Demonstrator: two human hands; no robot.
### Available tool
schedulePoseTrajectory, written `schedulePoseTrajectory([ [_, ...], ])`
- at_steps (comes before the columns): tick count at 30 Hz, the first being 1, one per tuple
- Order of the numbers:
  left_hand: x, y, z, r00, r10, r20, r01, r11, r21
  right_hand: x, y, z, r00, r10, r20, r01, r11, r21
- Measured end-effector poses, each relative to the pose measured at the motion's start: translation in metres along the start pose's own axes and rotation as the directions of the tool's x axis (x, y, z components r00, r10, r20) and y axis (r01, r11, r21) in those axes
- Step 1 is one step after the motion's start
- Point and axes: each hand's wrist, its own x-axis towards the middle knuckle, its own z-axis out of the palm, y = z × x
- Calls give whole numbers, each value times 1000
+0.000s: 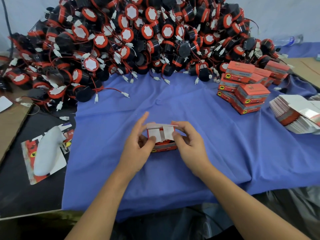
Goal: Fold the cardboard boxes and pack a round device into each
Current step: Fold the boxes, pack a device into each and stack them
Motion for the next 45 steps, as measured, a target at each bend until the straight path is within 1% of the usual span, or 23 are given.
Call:
schedulePoseTrajectory([
  [3,-1,-4,-1,998,67,-14,-66,996,59,-1,0,0,1000,20,18,-20,1000,17],
  [5,-2,-5,-1,997,69,-28,-66,994,87,-1,-2,0,998,44,36,-46,998,50],
  [8,-5,-4,-3,998,65,7,-65,991,120,-2,-5,0,996,63,68,-67,996,62],
  [12,-7,-5,-6,995,60,78,-70,990,126,-5,-7,-1,992,40,118,-38,999,-16],
  [14,-6,-4,-6,995,49,89,-61,989,135,-6,-7,-3,991,33,132,-28,999,-39],
  [18,-7,-5,-3,995,73,71,-86,975,203,-6,-9,-4,990,29,139,-24,999,-41],
  [22,-7,-6,-2,994,94,48,-102,977,187,-6,-8,-2,990,-12,144,22,998,-65],
  [26,-7,-6,-2,994,107,-16,-101,975,199,-6,-6,-1,993,-56,107,65,994,-84],
  [27,-8,-6,-2,992,123,-9,-118,970,212,-6,-7,-1,990,-79,114,90,991,-97],
  [29,-9,-4,-4,986,160,55,-169,959,226,-6,-10,-1,984,-106,143,123,986,-113],
  [31,-9,-3,-4,978,175,115,-197,954,227,-6,-11,-2,982,-86,168,106,988,-111],
  [32,-9,-3,-3,977,175,120,-198,954,225,-6,-11,-3,982,-74,175,95,989,-112],
  [37,-8,-6,-3,981,183,63,-192,961,201,-7,-11,-3,981,-77,178,98,989,-107],
  [41,-7,-6,-2,990,143,1,-142,979,150,-5,-6,-2,980,-133,146,156,975,-161],
  [45,-8,-5,-2,986,168,-20,-161,967,197,-6,-6,-2,984,-127,124,146,978,-152],
])
